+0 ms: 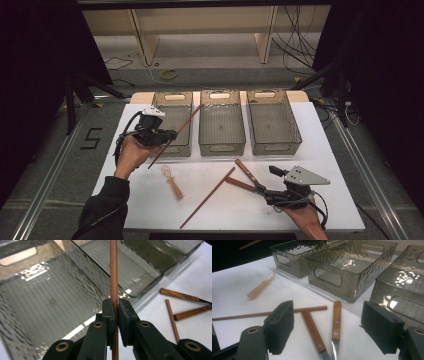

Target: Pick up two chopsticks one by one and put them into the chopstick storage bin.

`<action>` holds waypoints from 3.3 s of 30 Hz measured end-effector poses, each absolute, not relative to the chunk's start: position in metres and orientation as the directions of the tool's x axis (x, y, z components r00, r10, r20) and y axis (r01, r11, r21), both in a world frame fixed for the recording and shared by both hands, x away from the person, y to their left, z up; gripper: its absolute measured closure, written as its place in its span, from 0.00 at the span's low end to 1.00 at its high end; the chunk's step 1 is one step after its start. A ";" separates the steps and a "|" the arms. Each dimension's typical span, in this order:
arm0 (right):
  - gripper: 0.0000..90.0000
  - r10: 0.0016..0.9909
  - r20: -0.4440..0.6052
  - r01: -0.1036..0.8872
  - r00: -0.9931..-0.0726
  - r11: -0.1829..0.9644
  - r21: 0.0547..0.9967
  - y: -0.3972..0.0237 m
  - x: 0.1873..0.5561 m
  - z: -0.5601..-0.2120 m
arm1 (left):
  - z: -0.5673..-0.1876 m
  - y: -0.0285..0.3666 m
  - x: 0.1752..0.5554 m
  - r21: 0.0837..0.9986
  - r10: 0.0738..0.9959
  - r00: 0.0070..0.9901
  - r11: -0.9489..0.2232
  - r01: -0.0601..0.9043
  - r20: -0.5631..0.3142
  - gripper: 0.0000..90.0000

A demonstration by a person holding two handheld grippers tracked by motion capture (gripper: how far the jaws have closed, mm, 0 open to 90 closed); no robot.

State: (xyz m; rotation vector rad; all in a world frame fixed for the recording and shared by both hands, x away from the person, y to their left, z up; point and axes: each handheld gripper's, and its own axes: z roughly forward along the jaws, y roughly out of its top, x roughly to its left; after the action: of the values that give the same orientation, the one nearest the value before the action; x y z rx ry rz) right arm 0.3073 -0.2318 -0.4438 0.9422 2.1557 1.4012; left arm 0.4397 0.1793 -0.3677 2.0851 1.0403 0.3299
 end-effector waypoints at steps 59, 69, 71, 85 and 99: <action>0.30 0.713 0.045 0.330 -0.700 0.266 0.906 -0.231 0.309 -0.447 | -0.406 0.210 0.538 0.757 0.878 0.468 -0.235 0.609 -0.104 0.92; 0.30 0.712 0.046 0.329 -0.700 0.265 0.907 -0.232 0.309 -0.446 | -0.414 0.213 0.538 0.769 0.891 0.439 -0.198 0.608 -0.118 0.74; 0.30 0.713 0.046 0.330 -0.699 0.265 0.906 -0.232 0.309 -0.446 | -0.411 0.213 0.537 0.772 0.889 0.438 -0.184 0.609 -0.134 0.57; 0.30 0.714 0.041 0.328 -0.699 0.269 0.905 -0.231 0.308 -0.446 | -0.392 0.196 0.469 0.791 0.790 0.574 -0.204 0.577 -0.216 0.31; 0.30 0.712 0.036 0.332 -0.701 0.281 0.901 -0.229 0.308 -0.445 | -0.406 0.161 0.420 0.729 0.748 0.639 -0.335 0.597 -0.180 0.24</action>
State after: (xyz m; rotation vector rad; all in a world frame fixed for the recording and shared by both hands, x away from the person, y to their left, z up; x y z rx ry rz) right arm 0.3076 -0.2295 -0.4452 0.9433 2.1817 1.3954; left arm 0.4204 0.1613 -0.4057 2.0520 1.0482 0.2375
